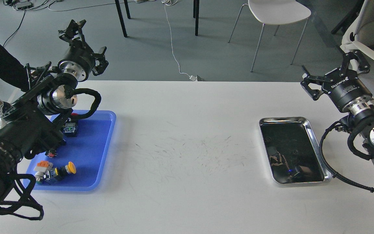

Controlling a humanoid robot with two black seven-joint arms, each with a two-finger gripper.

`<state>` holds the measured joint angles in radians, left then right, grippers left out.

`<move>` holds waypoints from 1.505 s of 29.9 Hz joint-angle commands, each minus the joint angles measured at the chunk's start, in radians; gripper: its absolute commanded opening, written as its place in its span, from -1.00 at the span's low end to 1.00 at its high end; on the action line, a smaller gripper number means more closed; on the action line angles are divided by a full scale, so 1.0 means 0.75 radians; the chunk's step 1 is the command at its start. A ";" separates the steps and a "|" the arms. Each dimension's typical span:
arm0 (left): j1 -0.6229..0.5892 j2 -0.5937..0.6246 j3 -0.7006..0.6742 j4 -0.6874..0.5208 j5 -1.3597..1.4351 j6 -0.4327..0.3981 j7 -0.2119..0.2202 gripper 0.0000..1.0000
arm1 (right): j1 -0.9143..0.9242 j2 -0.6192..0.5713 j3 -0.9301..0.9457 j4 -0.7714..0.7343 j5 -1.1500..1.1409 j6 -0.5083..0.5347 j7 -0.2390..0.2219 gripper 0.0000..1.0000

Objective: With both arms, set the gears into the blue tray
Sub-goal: 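Move the right gripper over toward the metal tray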

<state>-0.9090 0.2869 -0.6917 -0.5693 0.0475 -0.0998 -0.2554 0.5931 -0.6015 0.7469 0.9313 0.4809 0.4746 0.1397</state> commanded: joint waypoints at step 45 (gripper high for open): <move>-0.060 0.020 -0.010 -0.049 0.000 0.004 -0.042 0.97 | 1.340 -0.393 -1.603 0.302 -0.708 0.019 -0.021 0.97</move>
<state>-0.9539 0.2944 -0.7027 -0.5941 0.0450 -0.1002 -0.2859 1.4761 -0.8978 -0.3134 1.1081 0.0940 0.4892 0.1250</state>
